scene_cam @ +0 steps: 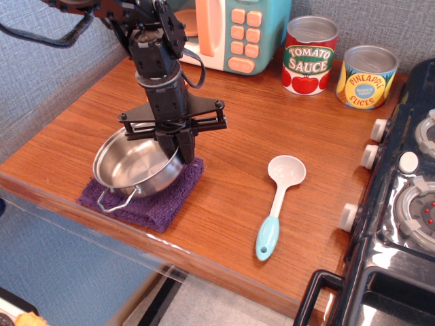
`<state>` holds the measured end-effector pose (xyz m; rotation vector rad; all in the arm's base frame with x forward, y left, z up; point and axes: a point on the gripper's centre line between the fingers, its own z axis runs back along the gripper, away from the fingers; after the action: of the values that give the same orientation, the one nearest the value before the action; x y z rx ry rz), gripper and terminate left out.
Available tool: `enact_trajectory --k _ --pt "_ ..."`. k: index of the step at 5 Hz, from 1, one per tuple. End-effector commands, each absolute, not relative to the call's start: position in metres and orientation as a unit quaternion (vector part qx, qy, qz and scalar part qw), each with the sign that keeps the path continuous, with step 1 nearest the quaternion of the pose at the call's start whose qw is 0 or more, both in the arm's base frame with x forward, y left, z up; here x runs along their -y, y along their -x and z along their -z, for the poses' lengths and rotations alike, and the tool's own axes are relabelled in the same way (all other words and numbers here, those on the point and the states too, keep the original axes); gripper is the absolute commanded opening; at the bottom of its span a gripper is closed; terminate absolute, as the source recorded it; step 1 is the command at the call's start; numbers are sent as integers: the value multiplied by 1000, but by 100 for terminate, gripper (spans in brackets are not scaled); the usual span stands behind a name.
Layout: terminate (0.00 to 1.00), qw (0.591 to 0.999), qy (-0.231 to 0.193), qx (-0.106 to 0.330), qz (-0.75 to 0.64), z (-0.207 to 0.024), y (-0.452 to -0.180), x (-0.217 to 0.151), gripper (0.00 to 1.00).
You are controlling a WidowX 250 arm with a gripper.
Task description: Move the pot onto the cloth.
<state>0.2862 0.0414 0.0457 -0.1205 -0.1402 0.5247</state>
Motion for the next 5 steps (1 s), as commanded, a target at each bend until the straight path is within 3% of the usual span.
enact_trajectory --k 1,3,5 --pt "0 959 58 81 -266 -53 -282 -33 100" --pt "0 959 63 88 -262 -59 -284 -26 100" --pt "0 983 65 129 -118 -100 -291 -17 100"
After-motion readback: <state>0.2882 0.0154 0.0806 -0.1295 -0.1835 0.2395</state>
